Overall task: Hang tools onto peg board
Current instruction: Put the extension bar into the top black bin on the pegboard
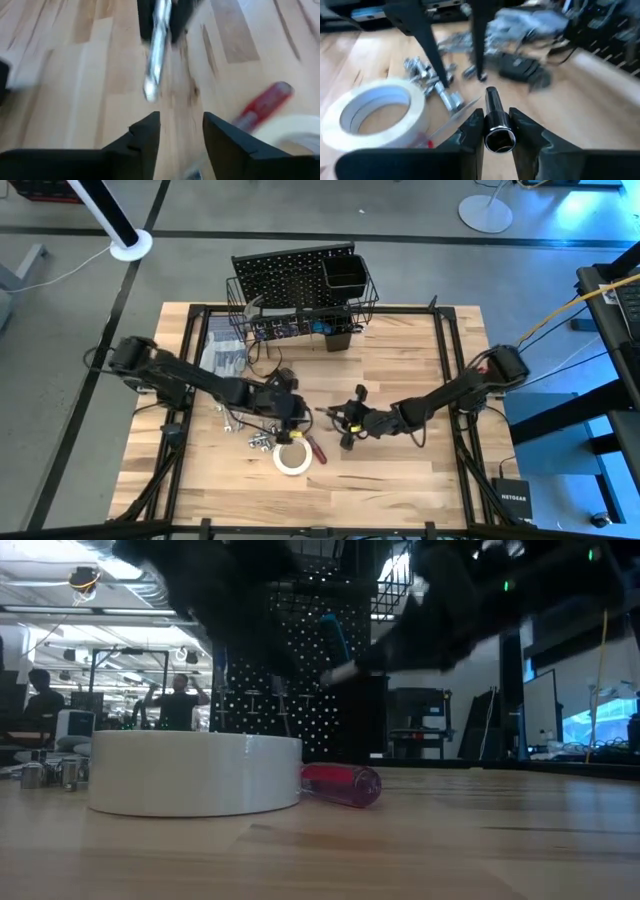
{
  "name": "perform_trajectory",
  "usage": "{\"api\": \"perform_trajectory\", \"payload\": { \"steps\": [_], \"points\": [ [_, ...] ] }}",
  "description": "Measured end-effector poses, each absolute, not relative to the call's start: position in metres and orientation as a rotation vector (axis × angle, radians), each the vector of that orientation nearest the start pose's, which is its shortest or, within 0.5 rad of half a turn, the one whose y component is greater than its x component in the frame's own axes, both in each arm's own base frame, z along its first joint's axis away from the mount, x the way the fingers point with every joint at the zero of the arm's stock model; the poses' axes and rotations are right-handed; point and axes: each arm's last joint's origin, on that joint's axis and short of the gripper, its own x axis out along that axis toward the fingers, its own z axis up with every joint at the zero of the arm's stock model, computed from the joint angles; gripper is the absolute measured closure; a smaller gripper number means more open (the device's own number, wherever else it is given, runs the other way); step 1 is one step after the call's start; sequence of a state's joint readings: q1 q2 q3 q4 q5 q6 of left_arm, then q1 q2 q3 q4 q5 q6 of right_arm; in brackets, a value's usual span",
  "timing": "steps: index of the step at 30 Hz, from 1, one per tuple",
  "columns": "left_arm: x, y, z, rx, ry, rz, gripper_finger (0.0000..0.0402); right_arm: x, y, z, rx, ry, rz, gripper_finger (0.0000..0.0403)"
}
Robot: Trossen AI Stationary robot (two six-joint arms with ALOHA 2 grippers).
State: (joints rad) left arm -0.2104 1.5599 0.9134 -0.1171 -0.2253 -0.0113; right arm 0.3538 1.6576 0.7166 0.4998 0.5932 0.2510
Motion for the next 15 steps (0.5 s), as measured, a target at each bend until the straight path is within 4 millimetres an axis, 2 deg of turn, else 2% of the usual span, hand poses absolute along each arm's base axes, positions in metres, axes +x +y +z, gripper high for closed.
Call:
{"api": "perform_trajectory", "payload": {
  "steps": [3,7,11,15],
  "points": [
    [0.289,-0.060,0.221,0.112,0.748,0.028,0.0250,0.296,0.091,0.193,-0.006,0.306,-0.290,0.0332],
    [0.252,-0.063,0.232,0.081,0.651,0.027,0.0248,0.283,0.086,0.251,-0.109,0.207,-0.288,0.0332],
    [0.226,-0.062,0.225,0.008,0.434,0.047,0.0247,0.274,0.079,0.317,-0.245,0.160,-0.334,0.0332],
    [0.213,-0.058,0.206,-0.096,0.207,0.074,0.0247,0.271,0.067,0.379,-0.362,0.180,-0.384,0.0332]
  ]
}}
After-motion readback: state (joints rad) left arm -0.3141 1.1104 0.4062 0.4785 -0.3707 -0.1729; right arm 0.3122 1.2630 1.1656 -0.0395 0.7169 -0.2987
